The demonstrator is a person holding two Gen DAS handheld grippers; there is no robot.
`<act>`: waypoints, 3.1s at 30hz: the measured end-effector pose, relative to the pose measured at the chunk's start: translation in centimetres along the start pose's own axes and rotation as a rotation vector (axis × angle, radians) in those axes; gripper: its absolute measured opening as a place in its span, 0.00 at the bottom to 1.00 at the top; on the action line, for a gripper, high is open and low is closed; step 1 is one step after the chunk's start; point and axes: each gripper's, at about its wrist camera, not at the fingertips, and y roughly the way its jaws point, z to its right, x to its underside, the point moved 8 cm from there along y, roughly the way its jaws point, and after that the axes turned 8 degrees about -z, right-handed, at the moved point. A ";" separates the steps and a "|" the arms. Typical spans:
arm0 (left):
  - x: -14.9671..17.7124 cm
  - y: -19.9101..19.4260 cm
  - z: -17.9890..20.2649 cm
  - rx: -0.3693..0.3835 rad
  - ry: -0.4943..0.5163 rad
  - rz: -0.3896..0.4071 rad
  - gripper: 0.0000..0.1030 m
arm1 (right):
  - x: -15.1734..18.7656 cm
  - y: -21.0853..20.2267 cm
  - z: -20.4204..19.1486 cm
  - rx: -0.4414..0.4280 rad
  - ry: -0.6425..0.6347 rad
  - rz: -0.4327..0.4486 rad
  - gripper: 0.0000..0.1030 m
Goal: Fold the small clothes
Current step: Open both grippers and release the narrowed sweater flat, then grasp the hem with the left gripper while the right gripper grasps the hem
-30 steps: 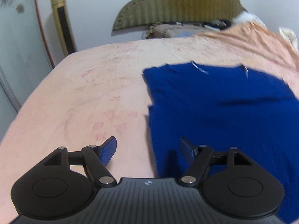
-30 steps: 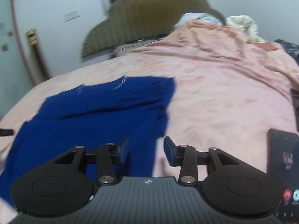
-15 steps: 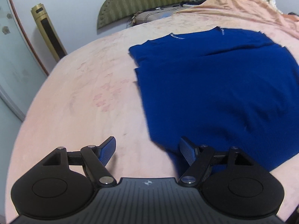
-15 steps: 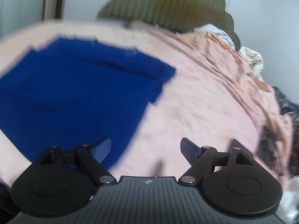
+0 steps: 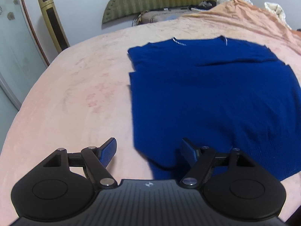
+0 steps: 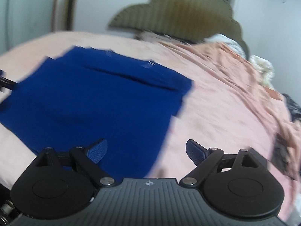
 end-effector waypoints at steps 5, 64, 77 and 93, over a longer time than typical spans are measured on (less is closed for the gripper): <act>0.9 0.4 0.9 -0.010 0.019 -0.018 0.73 | 1.8 2.2 -2.2 0.066 -0.140 -0.091 0.90; 2.9 0.8 0.7 0.457 -0.159 -0.027 0.56 | 5.0 1.3 1.0 -0.269 0.440 -0.059 0.38; 2.1 -3.9 -1.9 0.527 -0.257 0.073 0.10 | 2.6 -1.8 1.5 -0.373 0.454 0.037 0.10; 2.7 -8.6 -2.2 0.503 -0.144 0.062 0.10 | 1.8 -10.4 0.8 -0.489 0.235 0.087 0.10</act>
